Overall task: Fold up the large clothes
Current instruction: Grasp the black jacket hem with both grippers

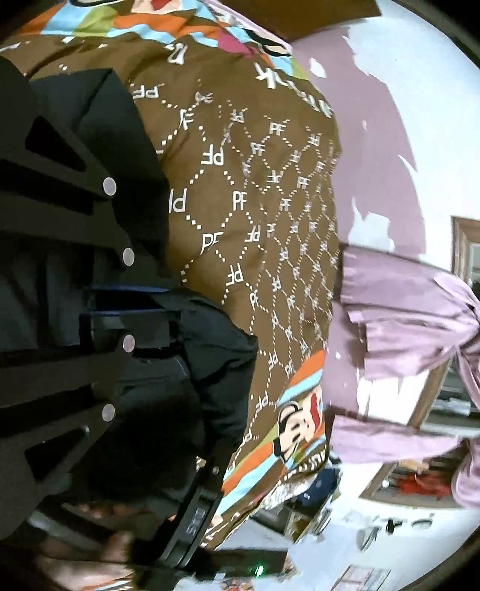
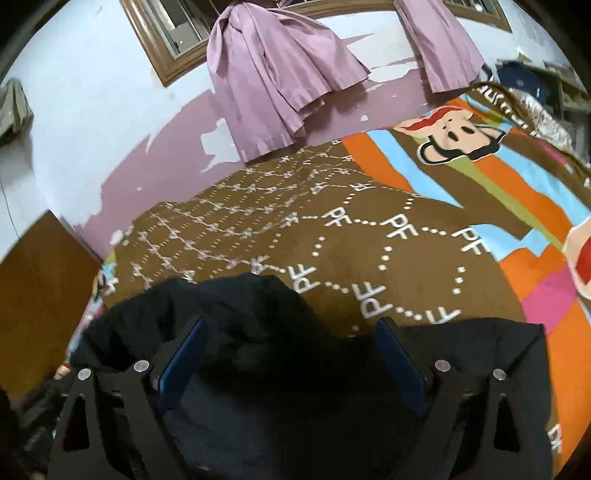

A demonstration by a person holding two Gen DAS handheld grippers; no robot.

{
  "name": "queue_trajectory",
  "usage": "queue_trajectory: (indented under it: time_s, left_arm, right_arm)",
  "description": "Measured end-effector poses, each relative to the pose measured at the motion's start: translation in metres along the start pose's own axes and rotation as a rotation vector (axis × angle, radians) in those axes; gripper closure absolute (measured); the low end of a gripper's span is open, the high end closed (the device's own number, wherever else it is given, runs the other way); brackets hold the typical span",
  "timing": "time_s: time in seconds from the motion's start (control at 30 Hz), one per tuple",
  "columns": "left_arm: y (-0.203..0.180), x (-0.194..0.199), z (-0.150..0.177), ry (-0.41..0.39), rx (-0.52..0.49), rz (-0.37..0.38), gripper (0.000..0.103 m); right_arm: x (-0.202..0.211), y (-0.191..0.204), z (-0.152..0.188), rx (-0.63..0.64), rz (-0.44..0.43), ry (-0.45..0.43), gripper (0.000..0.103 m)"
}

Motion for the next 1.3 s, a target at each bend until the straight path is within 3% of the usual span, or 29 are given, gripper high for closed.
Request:
queue_trajectory:
  time_s: [0.07,0.17,0.2,0.27,0.3,0.5,0.63,0.73,0.87,0.97,1.1,1.3]
  left_arm:
    - [0.0,0.008,0.002,-0.015,-0.022,0.007,0.098]
    - [0.003,0.014,0.005,-0.021,-0.031,0.0,0.098]
    - [0.004,0.015,0.007,-0.019,-0.024,-0.001,0.098]
    - [0.007,0.015,0.011,-0.009,0.0,0.006,0.098]
    - [0.008,0.016,0.012,-0.007,0.004,0.008,0.098]
    - [0.009,0.023,0.025,-0.01,0.013,0.035,0.098]
    - [0.013,0.021,0.044,0.042,-0.016,-0.011,0.098]
    - [0.021,0.007,0.059,0.11,-0.044,-0.072,0.098]
    - [0.021,-0.017,0.078,0.195,-0.036,-0.09,0.099]
    - [0.021,-0.032,0.089,0.208,-0.063,-0.113,0.099]
    - [0.02,-0.045,0.1,0.184,-0.094,-0.155,0.099]
    - [0.025,-0.033,0.094,0.142,-0.045,-0.056,0.098]
  right_arm:
    - [0.001,-0.005,0.003,-0.032,-0.006,-0.005,0.02]
    - [0.008,-0.018,0.003,-0.093,-0.01,-0.022,0.06]
    - [0.012,-0.019,0.002,-0.094,-0.018,-0.031,0.067]
    - [0.02,-0.016,0.001,-0.074,-0.059,-0.048,0.089]
    - [0.023,-0.015,0.002,-0.055,-0.061,-0.05,0.091]
    - [0.034,-0.009,0.025,0.072,-0.011,-0.021,0.096]
    - [0.059,-0.002,0.059,0.238,0.003,-0.005,0.097]
    - [0.061,-0.004,0.081,0.381,0.076,0.009,0.098]
    - [0.028,-0.014,0.104,0.446,0.161,0.102,0.098]
    - [-0.004,-0.024,0.12,0.458,0.192,0.193,0.098]
    - [-0.006,-0.026,0.124,0.459,0.191,0.188,0.098]
    - [0.006,-0.024,0.122,0.45,0.159,0.149,0.096]
Point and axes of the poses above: each gripper's, at about its wrist camera, not at the fingertips, and x roughly against the way its jaws point, y to its left, z to its underside, the point moved 10 cm from there along -x, roughly the way its jaws point, and after that the axes turned 12 degrees about y, right-handed, at the moved point
